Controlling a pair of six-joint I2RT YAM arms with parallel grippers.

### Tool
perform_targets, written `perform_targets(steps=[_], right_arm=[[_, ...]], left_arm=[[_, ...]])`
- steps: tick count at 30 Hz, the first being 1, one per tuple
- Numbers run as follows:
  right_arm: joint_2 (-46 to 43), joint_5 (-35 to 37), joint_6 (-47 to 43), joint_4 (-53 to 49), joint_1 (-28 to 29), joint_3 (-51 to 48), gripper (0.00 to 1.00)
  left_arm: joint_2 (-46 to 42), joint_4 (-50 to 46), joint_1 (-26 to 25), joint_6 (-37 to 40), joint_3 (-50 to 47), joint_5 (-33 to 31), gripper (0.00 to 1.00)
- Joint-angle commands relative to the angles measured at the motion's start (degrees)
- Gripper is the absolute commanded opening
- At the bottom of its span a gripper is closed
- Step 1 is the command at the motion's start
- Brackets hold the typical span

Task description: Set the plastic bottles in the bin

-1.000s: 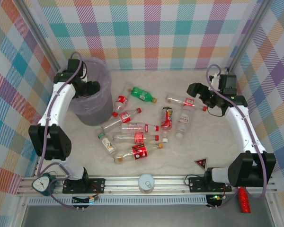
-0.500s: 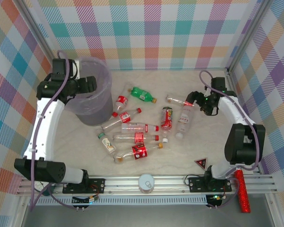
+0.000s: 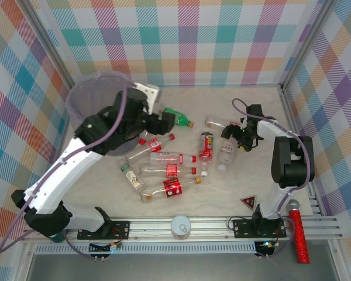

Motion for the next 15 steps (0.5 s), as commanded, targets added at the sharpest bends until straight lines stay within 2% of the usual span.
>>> perform_targets(steps=[1, 3, 7, 15], right_arm=[[1.86, -0.08, 0.69, 1.97, 0.02, -0.48, 0.85], [2.25, -0.15, 0.41, 2.28, 0.02, -0.63, 0.82], [0.95, -0.15, -0.58, 2.11, -0.48, -1.33, 0.76], [-8.29, -0.85, -2.05, 0.7, -2.71, -4.38, 0.65]], left_arm=[[2.72, 12.31, -1.3, -6.66, -6.56, 6.41, 0.89], [3.94, 17.3, -1.46, -9.17, -9.6, 8.34, 0.88], [7.85, 17.41, -2.03, -10.06, -8.8, 10.07, 0.88], [14.08, 24.68, -2.74, -14.35, -11.6, 18.26, 0.88]])
